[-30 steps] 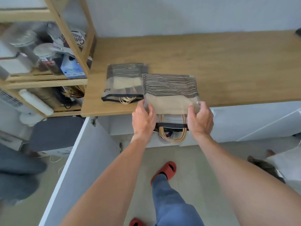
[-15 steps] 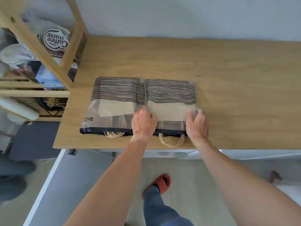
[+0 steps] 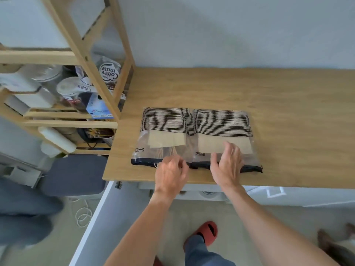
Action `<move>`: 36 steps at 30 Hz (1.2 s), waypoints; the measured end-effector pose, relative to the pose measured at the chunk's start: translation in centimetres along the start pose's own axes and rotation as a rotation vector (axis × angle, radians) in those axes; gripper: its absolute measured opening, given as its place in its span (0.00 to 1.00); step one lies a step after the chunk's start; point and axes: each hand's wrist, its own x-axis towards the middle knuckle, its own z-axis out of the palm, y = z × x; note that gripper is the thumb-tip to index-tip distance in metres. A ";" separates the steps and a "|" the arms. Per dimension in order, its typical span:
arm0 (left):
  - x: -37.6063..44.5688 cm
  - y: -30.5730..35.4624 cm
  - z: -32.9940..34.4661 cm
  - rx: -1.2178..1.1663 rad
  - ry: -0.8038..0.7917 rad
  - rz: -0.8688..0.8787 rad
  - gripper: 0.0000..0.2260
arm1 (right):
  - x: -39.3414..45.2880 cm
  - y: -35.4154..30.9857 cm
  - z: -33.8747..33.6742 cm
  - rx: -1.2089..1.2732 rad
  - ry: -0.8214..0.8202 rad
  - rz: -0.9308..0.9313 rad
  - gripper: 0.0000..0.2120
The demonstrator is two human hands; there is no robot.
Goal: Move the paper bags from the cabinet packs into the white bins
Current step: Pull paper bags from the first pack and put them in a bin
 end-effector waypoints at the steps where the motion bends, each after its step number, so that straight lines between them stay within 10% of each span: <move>1: -0.5 -0.8 -0.2 0.042 0.004 0.021 0.08 | -0.8 -0.9 0.5 -0.010 -0.020 -0.067 0.24; 19: 1.2 -4.4 -2.6 0.327 -0.104 -0.007 0.12 | -2.8 -6.7 3.9 -0.194 -0.054 -0.393 0.14; 36: -5.1 -6.8 -4.0 0.223 0.035 0.271 0.24 | -3.4 -7.3 5.3 -0.451 -0.176 -0.342 0.33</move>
